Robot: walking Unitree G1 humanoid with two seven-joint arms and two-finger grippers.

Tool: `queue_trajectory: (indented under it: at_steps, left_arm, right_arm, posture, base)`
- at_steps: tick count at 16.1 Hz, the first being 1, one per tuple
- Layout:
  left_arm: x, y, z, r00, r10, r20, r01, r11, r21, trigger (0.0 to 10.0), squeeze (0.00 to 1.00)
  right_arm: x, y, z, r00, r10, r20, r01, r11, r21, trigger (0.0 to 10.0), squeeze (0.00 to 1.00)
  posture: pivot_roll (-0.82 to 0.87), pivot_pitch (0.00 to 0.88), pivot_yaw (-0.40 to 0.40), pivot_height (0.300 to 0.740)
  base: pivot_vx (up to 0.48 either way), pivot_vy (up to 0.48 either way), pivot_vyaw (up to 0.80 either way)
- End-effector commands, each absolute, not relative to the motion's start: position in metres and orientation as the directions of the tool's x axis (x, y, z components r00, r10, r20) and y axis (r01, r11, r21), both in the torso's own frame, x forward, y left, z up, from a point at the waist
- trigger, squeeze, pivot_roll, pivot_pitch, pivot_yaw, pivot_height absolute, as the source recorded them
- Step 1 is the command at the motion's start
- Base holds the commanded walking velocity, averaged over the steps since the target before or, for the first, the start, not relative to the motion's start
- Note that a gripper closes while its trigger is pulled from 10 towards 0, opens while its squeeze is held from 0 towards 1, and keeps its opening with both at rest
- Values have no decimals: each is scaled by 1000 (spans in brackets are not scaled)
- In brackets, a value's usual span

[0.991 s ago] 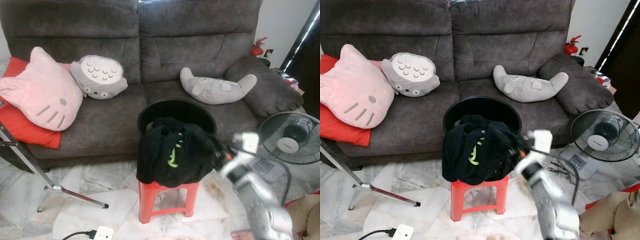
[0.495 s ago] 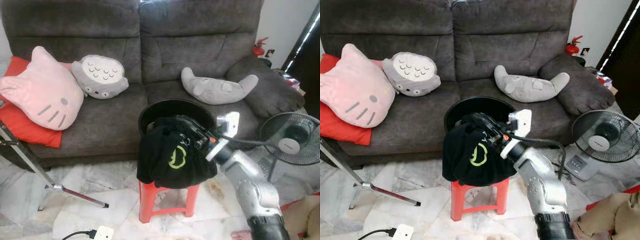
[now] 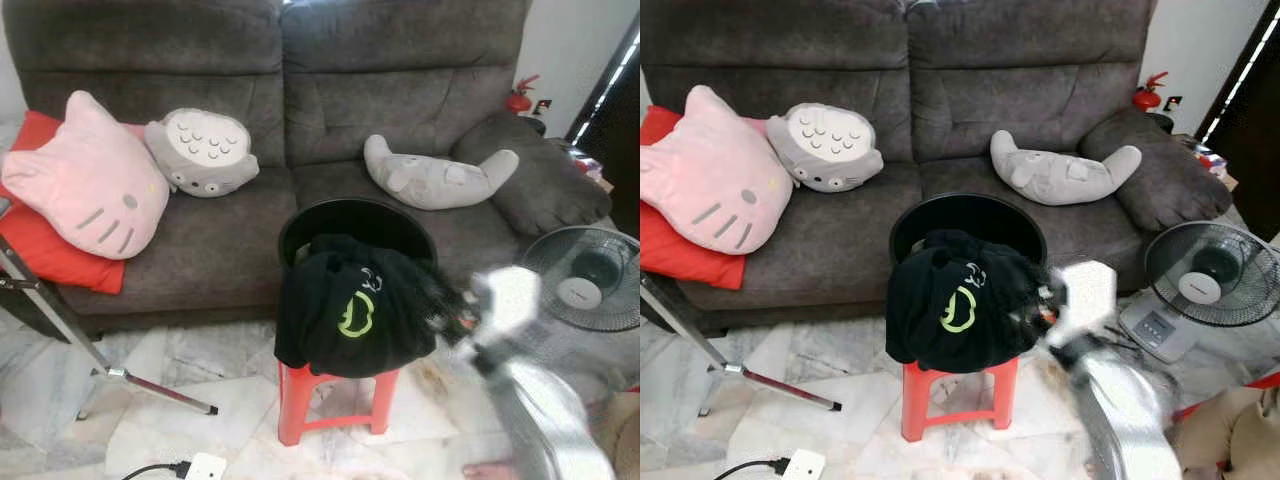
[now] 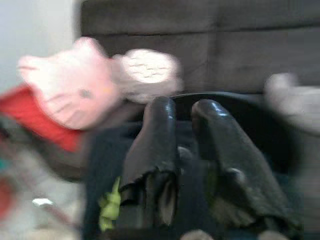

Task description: Hang hanger

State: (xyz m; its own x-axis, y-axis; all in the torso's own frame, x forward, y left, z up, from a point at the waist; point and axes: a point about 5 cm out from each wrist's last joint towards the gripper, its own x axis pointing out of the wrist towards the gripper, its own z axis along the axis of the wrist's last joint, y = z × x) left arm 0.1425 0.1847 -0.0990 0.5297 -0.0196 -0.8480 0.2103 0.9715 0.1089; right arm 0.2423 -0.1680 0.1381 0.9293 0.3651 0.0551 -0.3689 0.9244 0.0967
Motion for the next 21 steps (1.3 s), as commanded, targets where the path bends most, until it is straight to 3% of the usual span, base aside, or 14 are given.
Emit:
queue_trajectory:
  at_steps: [1,5,10,21]
  left_arm:
    - [130,182,-105,478,-31,-878,241,966,97,10000,0]
    - [133,180,-104,485,-35,-874,240,966,95,10000,0]
    - [133,181,-104,491,-24,-871,224,969,100,10000,0]
    - [132,181,-104,493,-28,-870,228,969,98,10000,0]
  right_arm:
    - [237,-175,141,952,299,61,-303,950,70,10000,1000]
    - [228,-199,101,985,134,-112,-136,991,-12,10000,1000]
    - [229,-185,61,940,252,-229,-257,966,8,10000,1000]
    - [219,-178,41,907,343,-243,-345,938,34,10000,1000]
  posture:
    - [-110,0,-36,740]
    - [-109,0,-41,740]
    - [-91,0,-48,740]
    - [-90,0,-48,740]
  base:
    - [0,0,0]
    - [0,0,0]
    - [0,0,0]
    - [0,0,0]
